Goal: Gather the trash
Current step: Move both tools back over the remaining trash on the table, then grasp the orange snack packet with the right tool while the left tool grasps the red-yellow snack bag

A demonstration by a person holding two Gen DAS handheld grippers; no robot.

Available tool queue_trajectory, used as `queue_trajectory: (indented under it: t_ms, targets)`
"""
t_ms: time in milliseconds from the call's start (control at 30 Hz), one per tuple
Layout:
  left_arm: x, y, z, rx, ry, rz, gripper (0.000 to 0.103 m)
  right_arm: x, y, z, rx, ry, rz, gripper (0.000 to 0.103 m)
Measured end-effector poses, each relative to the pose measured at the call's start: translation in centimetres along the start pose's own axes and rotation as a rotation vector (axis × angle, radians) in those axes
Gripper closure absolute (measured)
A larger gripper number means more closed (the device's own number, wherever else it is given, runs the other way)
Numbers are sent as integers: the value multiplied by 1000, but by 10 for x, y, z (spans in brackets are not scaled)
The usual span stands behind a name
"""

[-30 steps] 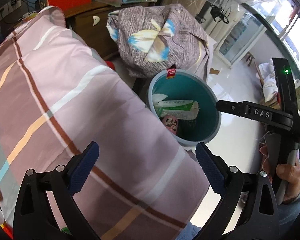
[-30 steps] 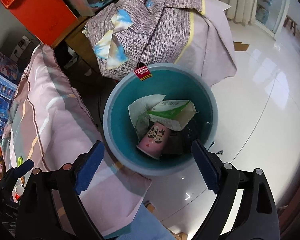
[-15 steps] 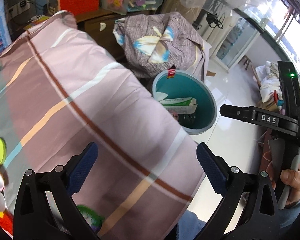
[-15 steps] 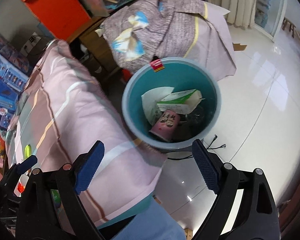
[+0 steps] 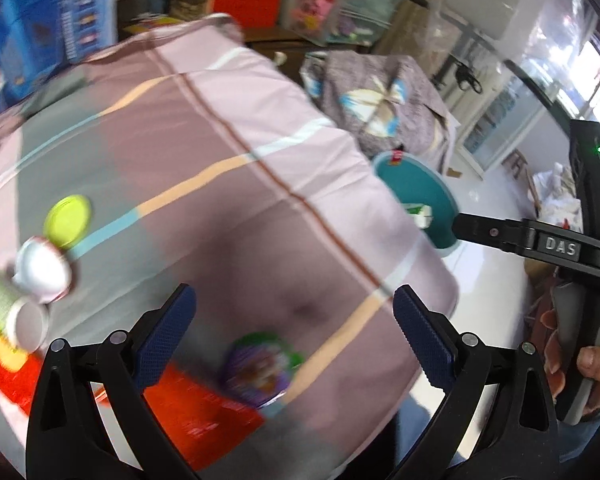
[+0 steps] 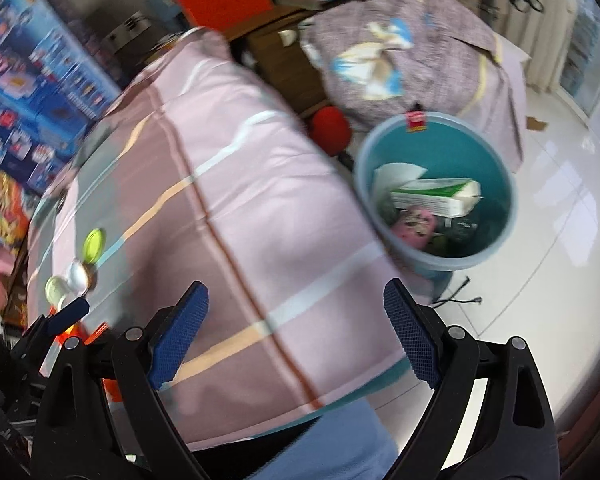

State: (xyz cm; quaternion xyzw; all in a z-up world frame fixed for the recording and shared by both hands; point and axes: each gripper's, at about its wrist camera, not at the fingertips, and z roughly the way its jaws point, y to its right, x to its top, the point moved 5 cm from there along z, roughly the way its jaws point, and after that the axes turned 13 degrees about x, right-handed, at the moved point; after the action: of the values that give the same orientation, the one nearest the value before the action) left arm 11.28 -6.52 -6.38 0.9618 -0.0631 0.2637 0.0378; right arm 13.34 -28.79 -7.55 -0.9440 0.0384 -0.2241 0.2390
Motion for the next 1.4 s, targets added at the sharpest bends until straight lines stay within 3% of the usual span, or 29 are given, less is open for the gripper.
queue_trajectory:
  t_ms: [300,500,733,933,967,1000,1067,1300,1400]
  targets:
    - [-39,-102,-23,128,8,-160,4,-32,-77,40,61,-112,-134,14]
    - [-67,-168,-36,254,22,-293,4,-70,-139,80,145,-257,-245,14]
    - [-104,-224,-36,289,-20,-407,4,-104,-194,123,177,-387,-356,14]
    - [-127,-249,-31,273,-59,-480,4,-114,-212,145,169,-397,-422,14]
    - [-128,-250,-29,266,-64,-489,4,-113,-211,147,164,-389,-426,19]
    - [-129,-251,-27,258,-69,-497,4,-113,-212,149,162,-382,-427,38]
    - [-127,-249,-21,232,-82,-515,4,-112,-211,151,163,-383,-416,65]
    - [-109,-236,-2,224,-104,-506,4,-101,-206,144,184,-348,-388,66]
    - [-100,-233,6,275,-117,-526,4,-99,-204,143,188,-342,-382,66]
